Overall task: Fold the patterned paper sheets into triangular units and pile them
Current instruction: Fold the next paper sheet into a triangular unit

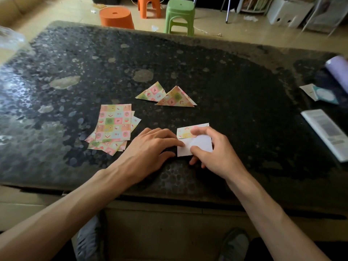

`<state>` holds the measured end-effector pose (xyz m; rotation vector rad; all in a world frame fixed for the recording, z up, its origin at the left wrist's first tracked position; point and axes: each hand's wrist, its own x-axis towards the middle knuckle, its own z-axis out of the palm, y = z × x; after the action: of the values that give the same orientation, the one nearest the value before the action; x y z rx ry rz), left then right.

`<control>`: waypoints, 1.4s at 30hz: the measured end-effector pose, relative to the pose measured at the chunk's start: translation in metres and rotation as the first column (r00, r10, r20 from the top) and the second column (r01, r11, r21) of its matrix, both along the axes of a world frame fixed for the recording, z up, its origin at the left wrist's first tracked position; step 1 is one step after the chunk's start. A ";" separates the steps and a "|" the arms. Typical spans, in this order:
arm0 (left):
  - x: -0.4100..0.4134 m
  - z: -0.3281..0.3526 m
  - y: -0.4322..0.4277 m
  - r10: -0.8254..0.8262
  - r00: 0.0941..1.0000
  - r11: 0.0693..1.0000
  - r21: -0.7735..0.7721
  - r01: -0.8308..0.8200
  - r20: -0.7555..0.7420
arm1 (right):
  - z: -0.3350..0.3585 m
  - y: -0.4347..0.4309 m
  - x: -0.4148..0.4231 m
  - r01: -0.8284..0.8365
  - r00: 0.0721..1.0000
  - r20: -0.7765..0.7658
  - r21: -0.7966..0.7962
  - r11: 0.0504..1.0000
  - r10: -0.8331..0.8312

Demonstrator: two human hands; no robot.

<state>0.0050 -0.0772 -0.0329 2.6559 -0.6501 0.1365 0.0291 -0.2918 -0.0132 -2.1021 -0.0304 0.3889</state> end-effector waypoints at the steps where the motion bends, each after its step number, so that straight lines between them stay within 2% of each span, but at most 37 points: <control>1: 0.000 0.000 -0.001 0.008 1.000 1.000 -0.013 -0.008 0.000 | 0.000 -0.001 0.001 -0.007 1.000 0.000 -0.026 1.000 0.007; 3: -0.002 0.000 -0.004 0.029 1.000 0.999 -0.039 -0.028 0.007 | 0.001 -0.001 -0.001 -0.035 0.999 -0.009 -0.031 0.999 0.035; 8: -0.005 0.000 -0.008 0.045 0.999 0.998 -0.041 -0.044 0.021 | 0.006 -0.001 -0.005 -0.136 0.987 -0.064 0.138 0.981 0.146; 12: 0.000 -0.005 -0.004 0.073 0.988 0.997 0.002 -0.074 0.136 | 0.008 0.001 -0.007 -0.251 0.962 -0.059 0.192 0.949 0.267; 15: 0.000 -0.004 -0.002 0.054 0.981 0.998 0.007 -0.057 0.184 | 0.010 -0.006 -0.003 -0.309 0.950 -0.017 0.096 0.946 0.312; 18: -0.001 -0.003 0.003 0.007 0.989 1.000 0.011 -0.008 0.149 | 0.012 -0.022 0.008 -0.240 0.967 0.049 -0.134 0.961 0.249; 21: -0.002 -0.004 0.006 -0.010 0.993 1.000 0.017 0.008 0.116 | 0.012 -0.032 0.011 -0.226 0.945 0.150 -0.347 0.910 0.292; 23: -0.002 -0.004 0.006 -0.022 0.995 1.000 0.016 0.020 0.097 | 0.008 -0.032 0.008 -0.255 0.924 0.167 -0.406 0.878 0.345; 30: -0.006 0.002 0.005 -0.020 0.999 0.999 -0.024 0.021 0.029 | -0.001 -0.027 0.008 -0.258 0.913 0.203 -0.385 0.886 0.354; 38: 0.003 -0.001 0.001 0.155 0.986 0.963 -0.210 -0.166 -0.069 | -0.005 -0.026 0.006 -0.254 0.919 0.200 -0.355 0.900 0.339; 42: 0.004 -0.005 0.000 0.235 0.967 0.947 -0.202 -0.250 -0.096 | -0.009 -0.022 0.006 -0.219 0.926 0.218 -0.355 0.909 0.308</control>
<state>0.0094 -0.0773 -0.0376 2.5089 -0.2656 0.1697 0.0349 -0.3136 -0.0221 -2.4759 -0.4466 0.2786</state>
